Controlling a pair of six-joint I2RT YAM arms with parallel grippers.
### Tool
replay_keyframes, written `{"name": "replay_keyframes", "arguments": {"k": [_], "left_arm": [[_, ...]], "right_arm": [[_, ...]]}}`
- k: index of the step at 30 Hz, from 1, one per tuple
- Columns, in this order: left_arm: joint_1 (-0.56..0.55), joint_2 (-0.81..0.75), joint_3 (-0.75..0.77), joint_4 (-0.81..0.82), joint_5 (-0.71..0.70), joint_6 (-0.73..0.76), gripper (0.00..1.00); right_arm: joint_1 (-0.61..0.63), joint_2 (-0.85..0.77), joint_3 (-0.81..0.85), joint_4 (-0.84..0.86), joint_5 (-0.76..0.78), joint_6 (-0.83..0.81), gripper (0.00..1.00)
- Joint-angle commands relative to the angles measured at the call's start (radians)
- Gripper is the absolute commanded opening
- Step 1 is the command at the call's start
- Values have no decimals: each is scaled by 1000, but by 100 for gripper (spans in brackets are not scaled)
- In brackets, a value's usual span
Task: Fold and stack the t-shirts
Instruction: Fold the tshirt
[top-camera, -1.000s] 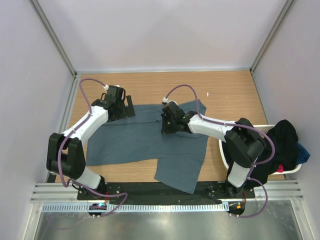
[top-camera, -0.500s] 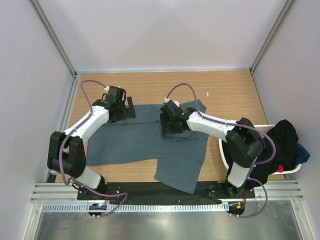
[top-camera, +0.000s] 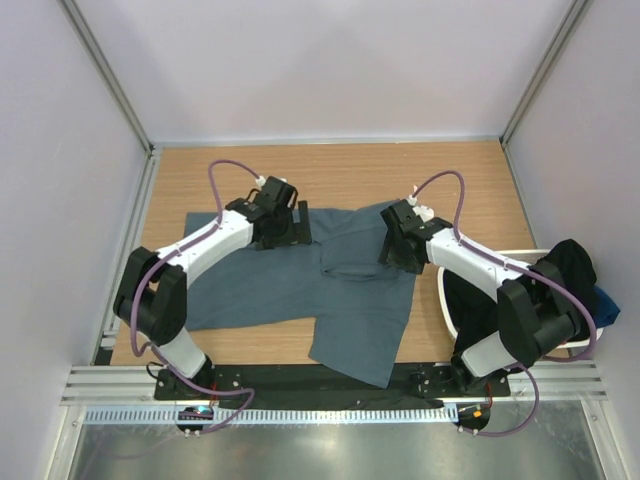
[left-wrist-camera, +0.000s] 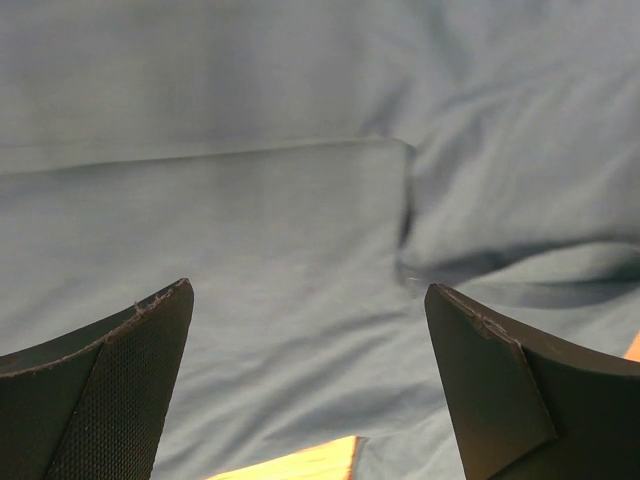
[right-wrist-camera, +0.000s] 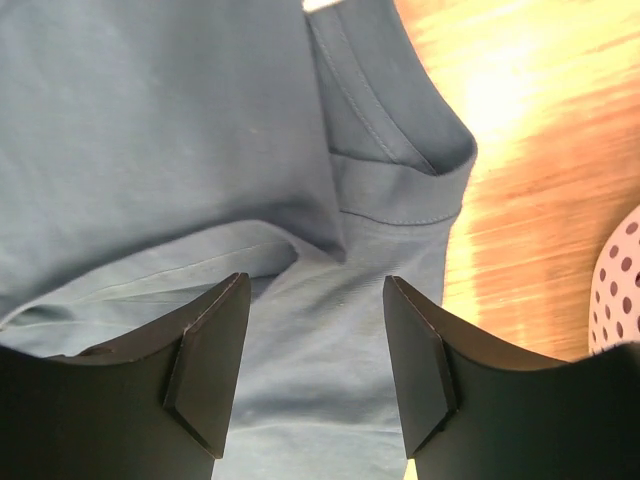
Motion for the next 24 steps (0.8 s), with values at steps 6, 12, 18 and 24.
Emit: {"name": "replay_keyframes", "arguments": {"k": [6, 12, 18, 24], "left_arm": [[-125, 88, 111, 14, 5, 16, 96], [-159, 117, 134, -1, -1, 33, 95], [-162, 125, 137, -9, -4, 35, 95], [-161, 133, 142, -18, -11, 36, 95]], "right_arm": [[3, 46, -2, 76, 93, 9, 54], [-2, 92, 7, 99, 67, -12, 49], [-2, 75, -9, 108, 46, -9, 21], [-2, 7, -36, 95, -8, 1, 1]]}}
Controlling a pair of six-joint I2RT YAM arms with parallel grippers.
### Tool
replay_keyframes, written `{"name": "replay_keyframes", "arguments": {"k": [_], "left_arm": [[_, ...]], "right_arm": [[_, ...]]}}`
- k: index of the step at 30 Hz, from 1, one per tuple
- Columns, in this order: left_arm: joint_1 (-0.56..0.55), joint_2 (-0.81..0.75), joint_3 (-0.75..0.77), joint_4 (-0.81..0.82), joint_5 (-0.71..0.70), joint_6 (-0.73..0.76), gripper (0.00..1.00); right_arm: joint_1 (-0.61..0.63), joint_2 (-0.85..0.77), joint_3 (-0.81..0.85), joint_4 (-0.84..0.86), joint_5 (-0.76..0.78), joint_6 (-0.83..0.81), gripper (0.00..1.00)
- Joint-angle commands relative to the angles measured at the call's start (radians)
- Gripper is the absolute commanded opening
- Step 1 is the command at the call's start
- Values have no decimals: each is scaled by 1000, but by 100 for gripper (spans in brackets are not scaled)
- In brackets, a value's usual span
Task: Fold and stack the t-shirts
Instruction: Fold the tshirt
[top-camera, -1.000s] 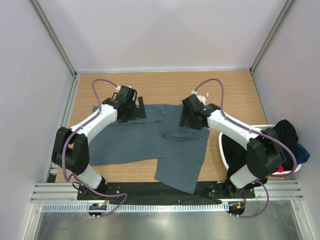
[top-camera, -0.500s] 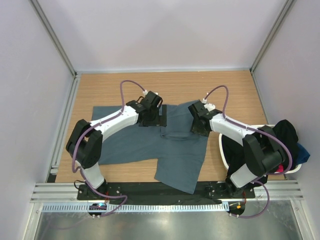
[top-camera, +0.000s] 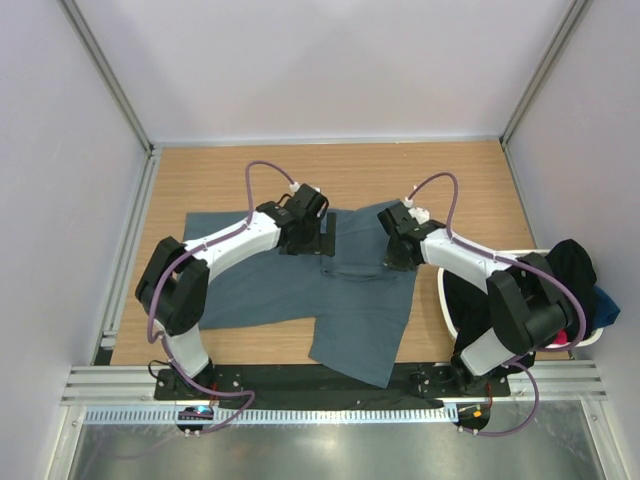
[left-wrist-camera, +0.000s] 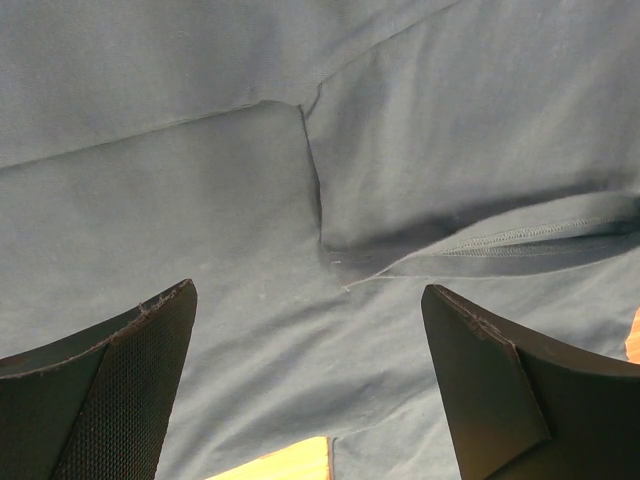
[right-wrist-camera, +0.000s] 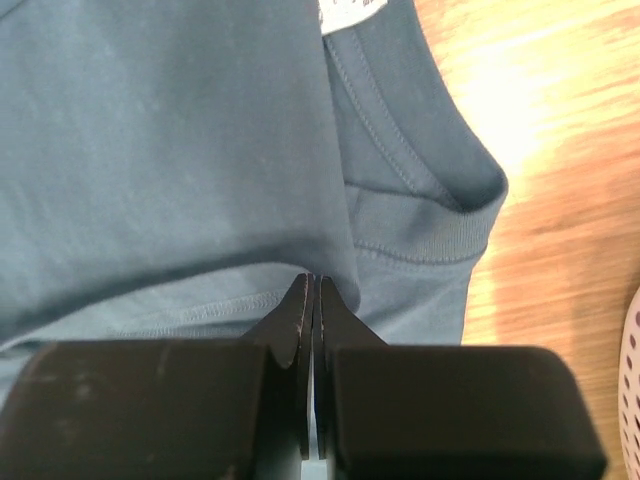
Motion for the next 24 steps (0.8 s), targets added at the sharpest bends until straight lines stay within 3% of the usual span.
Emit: {"name": "replay_keyframes", "arguments": {"k": [1, 9, 24], "left_arm": [[0, 8, 45, -11, -13, 8, 95], [-2, 10, 45, -19, -24, 13, 94], [0, 25, 53, -37, -40, 13, 94]], "right_arm": [[-2, -74, -13, 5, -30, 15, 1], [6, -195, -34, -74, -96, 37, 1], [43, -278, -41, -133, -143, 44, 1]]}}
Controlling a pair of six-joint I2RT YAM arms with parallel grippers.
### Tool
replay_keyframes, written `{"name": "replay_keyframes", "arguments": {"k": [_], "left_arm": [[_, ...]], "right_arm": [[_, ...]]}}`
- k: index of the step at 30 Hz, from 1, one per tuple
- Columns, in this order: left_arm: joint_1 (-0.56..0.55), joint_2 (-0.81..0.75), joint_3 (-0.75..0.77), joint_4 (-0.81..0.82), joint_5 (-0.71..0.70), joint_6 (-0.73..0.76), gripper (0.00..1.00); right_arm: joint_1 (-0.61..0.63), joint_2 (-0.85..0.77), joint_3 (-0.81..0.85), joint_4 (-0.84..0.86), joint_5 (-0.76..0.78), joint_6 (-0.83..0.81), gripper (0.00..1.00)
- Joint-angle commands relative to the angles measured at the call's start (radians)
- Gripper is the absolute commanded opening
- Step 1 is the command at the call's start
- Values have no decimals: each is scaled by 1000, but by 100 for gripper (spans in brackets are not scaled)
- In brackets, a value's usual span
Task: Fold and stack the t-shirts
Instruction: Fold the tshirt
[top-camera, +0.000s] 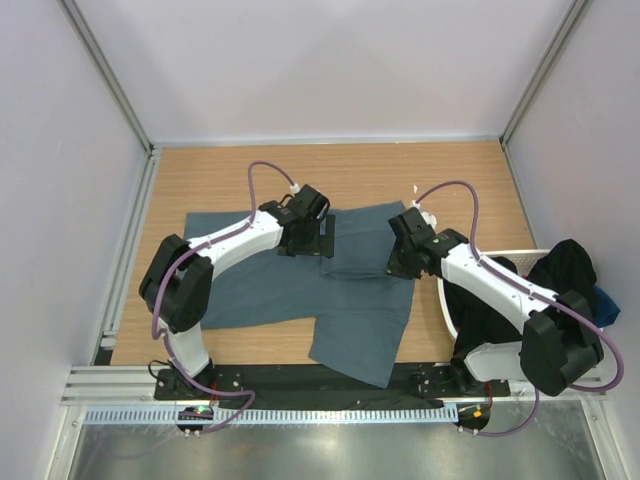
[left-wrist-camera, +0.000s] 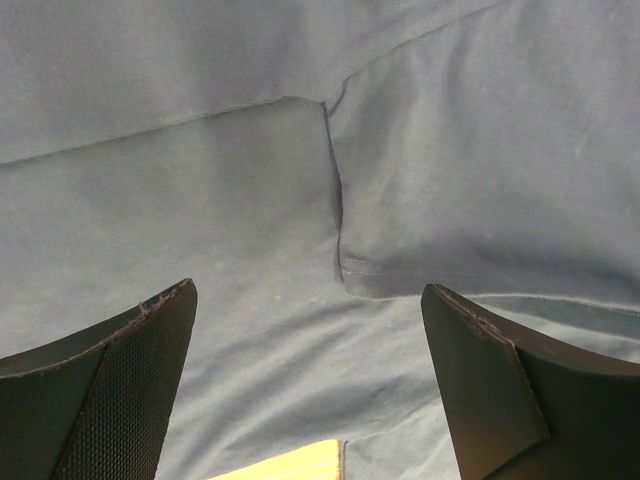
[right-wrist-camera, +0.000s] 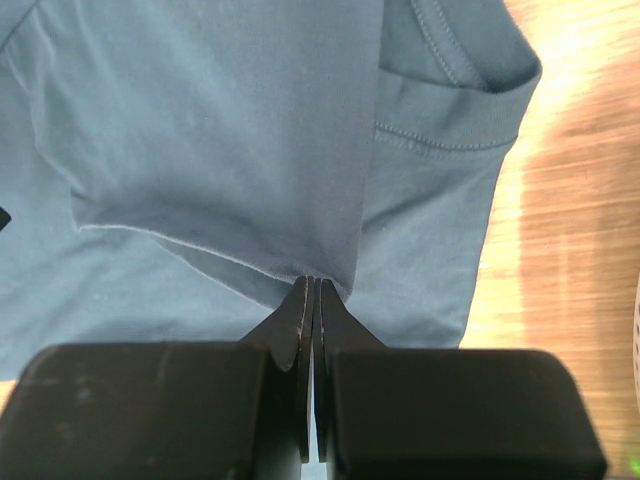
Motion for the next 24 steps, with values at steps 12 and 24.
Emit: {"name": "replay_keyframes", "arguments": {"k": [12, 24], "left_arm": [[-2, -9, 37, -14, 18, 12, 94], [-48, -5, -8, -28, 90, -106, 86]], "right_arm": [[47, -1, -64, -28, 10, 25, 1], [46, 79, -41, -66, 52, -81, 42]]}}
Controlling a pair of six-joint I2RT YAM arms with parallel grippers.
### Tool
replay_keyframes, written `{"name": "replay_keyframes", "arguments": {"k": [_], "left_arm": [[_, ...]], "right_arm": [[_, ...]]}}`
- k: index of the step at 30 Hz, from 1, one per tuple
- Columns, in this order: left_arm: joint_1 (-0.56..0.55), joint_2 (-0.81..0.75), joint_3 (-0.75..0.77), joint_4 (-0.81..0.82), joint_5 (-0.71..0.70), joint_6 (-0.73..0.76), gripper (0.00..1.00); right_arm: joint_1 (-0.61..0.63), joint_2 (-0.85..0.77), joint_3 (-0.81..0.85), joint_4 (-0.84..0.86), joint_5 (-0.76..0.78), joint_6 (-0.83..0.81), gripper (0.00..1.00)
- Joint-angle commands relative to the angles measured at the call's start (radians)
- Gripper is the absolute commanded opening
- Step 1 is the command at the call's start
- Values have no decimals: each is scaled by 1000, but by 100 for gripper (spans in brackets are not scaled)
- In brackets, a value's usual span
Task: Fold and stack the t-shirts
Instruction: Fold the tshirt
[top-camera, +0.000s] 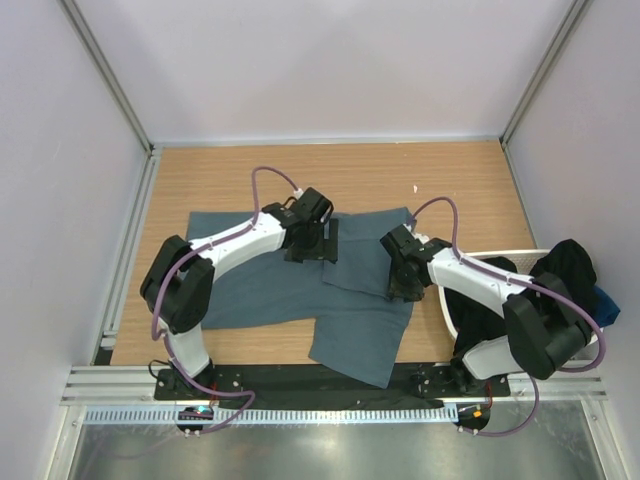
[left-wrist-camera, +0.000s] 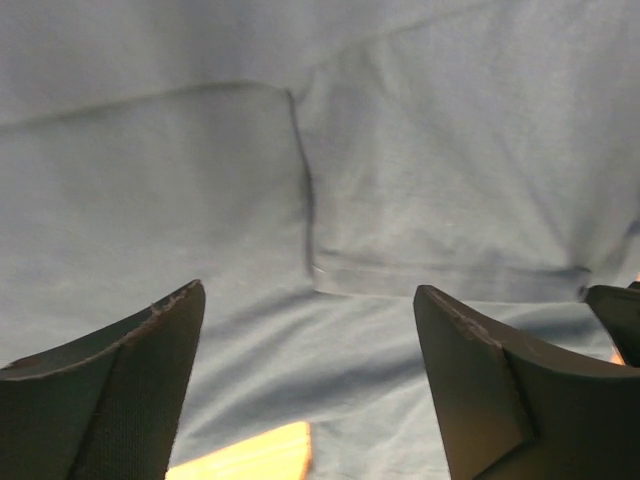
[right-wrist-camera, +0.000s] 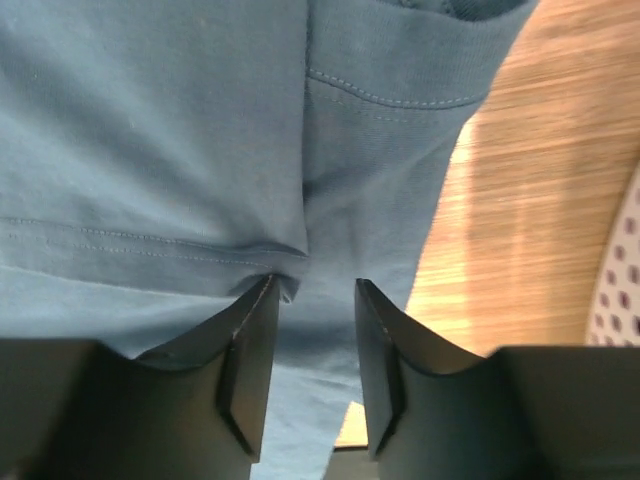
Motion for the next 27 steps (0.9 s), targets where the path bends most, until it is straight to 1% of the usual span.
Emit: {"name": "replay_keyframes", "arguments": {"k": [1, 4, 6, 9, 13, 19, 22, 23, 25, 26, 27], "left_arm": [[-42, -3, -11, -11, 22, -81, 84], [-68, 10, -12, -13, -8, -141, 76], [-79, 15, -14, -11, -29, -175, 71], [-83, 30, -23, -4, -55, -233, 65], [-83, 67, -23, -2, -75, -278, 60], [-85, 90, -23, 1, -100, -286, 54], [-85, 112, -17, 10, -94, -283, 46], [-83, 115, -15, 10, -90, -281, 40], [-83, 122, -12, 7, -94, -278, 35], [-83, 122, -12, 6, -103, -275, 29], [-85, 119, -11, 3, -109, -270, 27]], "right_arm": [[5, -22, 76, -44, 37, -61, 43], [2, -63, 126, -91, 37, -76, 47], [-3, -91, 154, -100, 43, -79, 47], [-12, -109, 165, -96, 83, -73, 47], [-32, -106, 154, -47, 100, -62, 47], [-41, -86, 140, -2, 83, -65, 46], [-49, -73, 134, 11, 92, -67, 46], [-52, -65, 135, 16, 92, -68, 46], [-61, -56, 142, 24, 88, -67, 46], [-64, -47, 146, 27, 86, -67, 46], [-69, -40, 148, 30, 82, -70, 46]]}}
